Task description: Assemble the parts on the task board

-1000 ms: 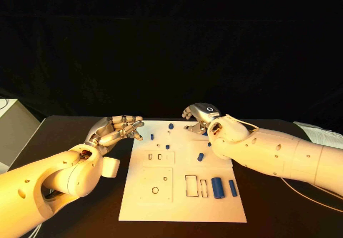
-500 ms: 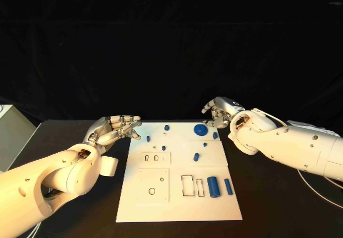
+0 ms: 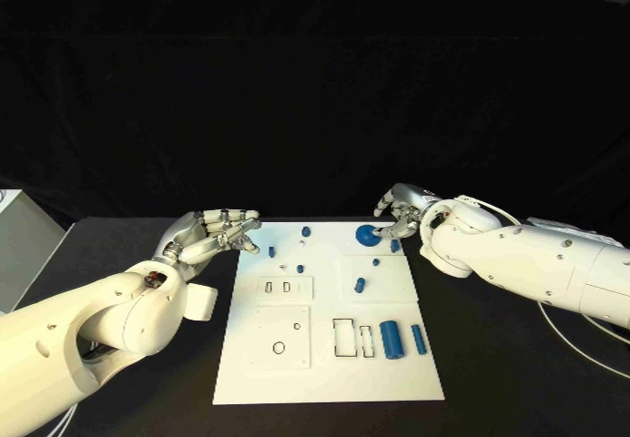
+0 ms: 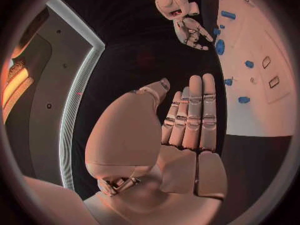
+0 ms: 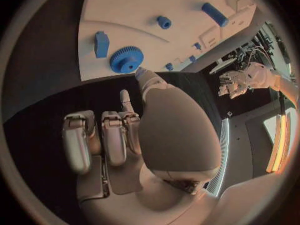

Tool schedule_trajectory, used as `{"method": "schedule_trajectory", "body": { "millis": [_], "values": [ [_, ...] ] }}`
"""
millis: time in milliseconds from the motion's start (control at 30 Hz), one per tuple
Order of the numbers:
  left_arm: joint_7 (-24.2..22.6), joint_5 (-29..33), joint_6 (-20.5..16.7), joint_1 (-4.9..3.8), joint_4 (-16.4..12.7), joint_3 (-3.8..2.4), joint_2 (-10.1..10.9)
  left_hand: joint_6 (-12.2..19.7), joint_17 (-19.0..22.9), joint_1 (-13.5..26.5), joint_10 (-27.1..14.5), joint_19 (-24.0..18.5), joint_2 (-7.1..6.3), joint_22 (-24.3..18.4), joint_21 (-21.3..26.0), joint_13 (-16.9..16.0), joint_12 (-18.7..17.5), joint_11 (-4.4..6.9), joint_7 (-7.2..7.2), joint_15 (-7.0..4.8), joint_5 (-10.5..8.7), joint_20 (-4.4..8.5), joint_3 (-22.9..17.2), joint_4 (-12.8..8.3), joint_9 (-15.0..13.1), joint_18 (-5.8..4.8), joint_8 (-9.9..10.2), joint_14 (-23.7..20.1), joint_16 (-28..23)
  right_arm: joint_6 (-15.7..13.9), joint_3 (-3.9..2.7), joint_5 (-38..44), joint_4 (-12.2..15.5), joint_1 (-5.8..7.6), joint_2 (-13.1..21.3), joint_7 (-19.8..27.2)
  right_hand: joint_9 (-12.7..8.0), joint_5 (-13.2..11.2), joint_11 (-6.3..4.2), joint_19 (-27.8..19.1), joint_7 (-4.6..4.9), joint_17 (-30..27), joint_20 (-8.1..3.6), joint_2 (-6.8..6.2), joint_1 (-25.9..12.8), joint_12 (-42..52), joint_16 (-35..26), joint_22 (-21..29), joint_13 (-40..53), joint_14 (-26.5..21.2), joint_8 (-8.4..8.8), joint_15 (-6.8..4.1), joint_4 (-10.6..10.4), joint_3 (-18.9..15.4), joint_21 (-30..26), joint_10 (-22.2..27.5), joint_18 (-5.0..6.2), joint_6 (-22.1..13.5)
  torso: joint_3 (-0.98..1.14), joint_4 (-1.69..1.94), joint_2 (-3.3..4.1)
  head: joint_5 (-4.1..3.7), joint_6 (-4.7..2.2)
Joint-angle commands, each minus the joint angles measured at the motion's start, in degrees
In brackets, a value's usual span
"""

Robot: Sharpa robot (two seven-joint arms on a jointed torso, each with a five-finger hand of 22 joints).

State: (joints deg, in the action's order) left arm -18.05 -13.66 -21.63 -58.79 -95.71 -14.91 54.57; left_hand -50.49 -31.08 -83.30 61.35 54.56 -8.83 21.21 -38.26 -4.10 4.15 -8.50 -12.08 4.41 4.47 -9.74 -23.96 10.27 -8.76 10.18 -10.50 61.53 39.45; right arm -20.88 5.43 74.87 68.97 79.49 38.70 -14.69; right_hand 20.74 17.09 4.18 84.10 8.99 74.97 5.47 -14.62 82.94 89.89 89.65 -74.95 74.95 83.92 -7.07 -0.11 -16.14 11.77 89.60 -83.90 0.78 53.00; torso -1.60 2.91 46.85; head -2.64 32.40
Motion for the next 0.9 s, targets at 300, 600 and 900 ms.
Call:
{"method": "schedule_trajectory", "body": {
  "millis": [300,600,900],
  "values": [
    [-0.5,-0.8,1.1,0.00,0.1,-0.05,-0.2,-0.4,0.0,0.6,0.2,-0.5,-0.15,0.1,-0.3,0.0,-0.3,0.02,0.04,-0.12,0.00,0.09,-0.4,0.0,-0.1,0.14,-0.3,-0.4,0.2,3.2,0.20,1.1,-1.4,-0.54,-1.7,-1.8,0.1,-0.4,0.52,5.9,0.49,15.0,0.53,0.53,-0.4,0.1,0.4,-15.1,15.1,6.1,-0.21,0.45,-0.1,-0.6,0.4,-6.1,-0.78,-0.2,0.03,0.11,0.11,-0.03,0.41],
    [-0.4,-0.9,1.1,0.00,0.1,-0.05,-0.3,-0.4,0.0,0.6,0.2,-0.5,-0.15,0.1,-0.3,0.0,-0.3,0.02,0.04,-0.12,0.00,0.09,-0.4,0.0,-0.1,0.14,-0.3,-0.4,0.2,3.8,0.32,1.2,-2.2,-0.97,-2.6,-2.0,0.1,-0.3,0.54,5.9,0.50,15.0,0.58,0.76,-0.3,0.1,0.4,-15.1,15.1,6.1,-0.32,0.49,-0.2,-0.6,0.4,-6.1,-0.78,-0.1,0.07,0.07,0.12,0.26,0.73],
    [-0.3,-0.9,1.0,0.00,0.1,-0.05,-0.2,-0.4,-0.1,0.6,0.2,-0.6,-0.18,0.2,-0.5,0.0,-0.3,0.04,0.06,-0.13,0.00,0.08,-0.5,-0.1,-0.1,0.14,-0.3,-0.5,0.3,4.0,0.39,1.3,-2.9,-1.12,-3.0,-2.3,0.2,0.0,0.52,5.9,0.46,15.0,0.65,1.33,-0.1,0.1,0.4,-15.1,15.1,6.1,-0.65,0.52,-0.1,-0.5,0.4,-6.1,-0.78,0.3,0.06,0.04,0.15,0.35,0.83]
  ]
}}
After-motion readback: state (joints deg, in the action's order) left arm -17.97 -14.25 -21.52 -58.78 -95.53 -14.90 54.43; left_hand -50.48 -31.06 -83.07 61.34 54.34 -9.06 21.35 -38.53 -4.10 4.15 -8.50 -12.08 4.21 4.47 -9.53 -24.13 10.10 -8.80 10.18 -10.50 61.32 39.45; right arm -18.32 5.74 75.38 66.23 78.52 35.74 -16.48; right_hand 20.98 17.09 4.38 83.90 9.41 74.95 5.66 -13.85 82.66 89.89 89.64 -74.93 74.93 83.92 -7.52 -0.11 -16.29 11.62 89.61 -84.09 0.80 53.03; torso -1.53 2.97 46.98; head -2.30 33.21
